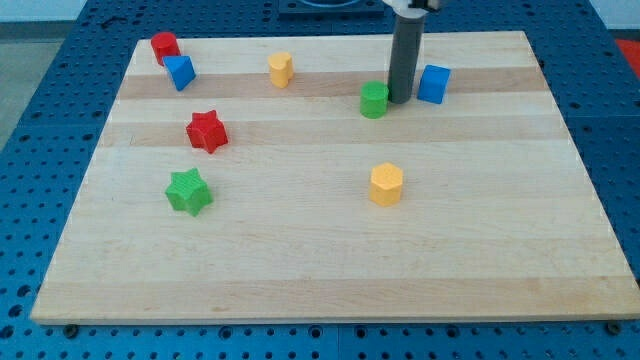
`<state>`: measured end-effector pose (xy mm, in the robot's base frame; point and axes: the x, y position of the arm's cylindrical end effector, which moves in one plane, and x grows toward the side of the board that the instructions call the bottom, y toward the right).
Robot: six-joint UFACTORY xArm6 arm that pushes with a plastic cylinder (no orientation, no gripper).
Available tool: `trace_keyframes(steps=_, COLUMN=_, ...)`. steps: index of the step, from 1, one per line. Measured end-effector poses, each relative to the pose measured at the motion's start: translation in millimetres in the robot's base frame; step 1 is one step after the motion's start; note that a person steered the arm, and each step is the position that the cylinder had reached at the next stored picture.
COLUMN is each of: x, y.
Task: Slide the green circle towards the yellow heart
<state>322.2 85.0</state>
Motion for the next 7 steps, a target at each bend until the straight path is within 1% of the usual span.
trace_keyframes(steps=2, x=48, y=3)
trace_keyframes(steps=3, x=49, y=-25)
trace_keyframes(steps=4, x=23, y=-45)
trace_keyframes(steps=5, x=-20, y=-52)
trace_keyframes(steps=6, x=-40, y=-56)
trace_keyframes(steps=7, x=-23, y=-56)
